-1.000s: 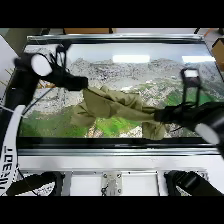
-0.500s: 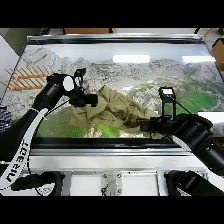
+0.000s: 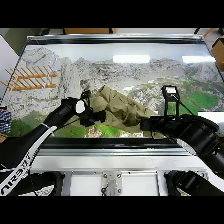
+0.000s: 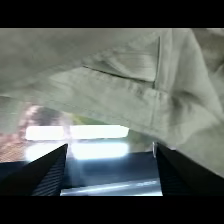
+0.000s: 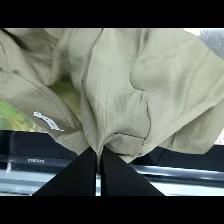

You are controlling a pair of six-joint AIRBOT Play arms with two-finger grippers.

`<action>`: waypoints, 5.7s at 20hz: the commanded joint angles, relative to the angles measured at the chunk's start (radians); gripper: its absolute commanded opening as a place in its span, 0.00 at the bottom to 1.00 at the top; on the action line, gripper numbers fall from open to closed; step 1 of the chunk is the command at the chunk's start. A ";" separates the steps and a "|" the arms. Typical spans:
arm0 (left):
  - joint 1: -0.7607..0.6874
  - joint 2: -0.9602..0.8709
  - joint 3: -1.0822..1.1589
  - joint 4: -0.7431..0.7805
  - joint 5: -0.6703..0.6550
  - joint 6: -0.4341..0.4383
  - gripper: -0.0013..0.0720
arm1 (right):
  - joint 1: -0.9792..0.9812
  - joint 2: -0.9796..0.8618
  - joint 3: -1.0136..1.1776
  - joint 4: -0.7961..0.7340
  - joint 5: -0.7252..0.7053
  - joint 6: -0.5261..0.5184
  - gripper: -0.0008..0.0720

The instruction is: Fold the clothes and pants, and hang the long-sleeved shirts on hangers.

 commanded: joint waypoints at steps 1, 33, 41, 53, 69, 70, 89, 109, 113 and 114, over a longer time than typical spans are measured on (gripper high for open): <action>0.008 -0.022 -0.097 -0.278 0.225 -0.049 0.80 | 0.000 0.015 0.000 0.000 -0.036 0.000 0.03; -0.034 0.443 0.930 -0.109 -0.149 0.391 0.03 | -0.167 0.053 0.826 0.105 -0.037 -0.319 0.03; -0.040 0.246 1.015 0.236 -0.223 0.357 0.03 | -0.171 -0.087 0.837 0.019 0.077 -0.272 0.03; 0.045 0.211 0.426 0.095 -0.388 0.408 0.03 | -0.299 -0.155 0.312 -0.005 0.230 -0.418 0.03; -0.267 0.154 -0.105 0.043 -0.011 0.322 0.03 | -0.295 -0.032 -0.200 0.096 0.008 -0.367 0.86; -0.267 0.154 -0.097 0.043 -0.011 0.322 0.03 | -0.283 -0.016 -0.200 0.136 0.007 -0.357 0.85; -0.267 0.189 -0.134 0.035 -0.003 0.321 0.03 | 0.144 -0.574 -0.080 -0.041 0.174 0.183 0.79; -0.315 0.516 -0.135 0.011 -0.105 0.316 0.03 | 0.145 -0.597 -0.078 -0.064 0.296 0.127 0.64; -0.302 0.544 -0.135 0.011 -0.136 0.317 0.03 | 0.145 -0.597 -0.078 -0.064 0.306 0.126 0.64; -0.302 0.538 -0.135 0.008 -0.145 0.317 0.03 | 0.145 -0.597 -0.078 -0.063 0.306 0.126 0.64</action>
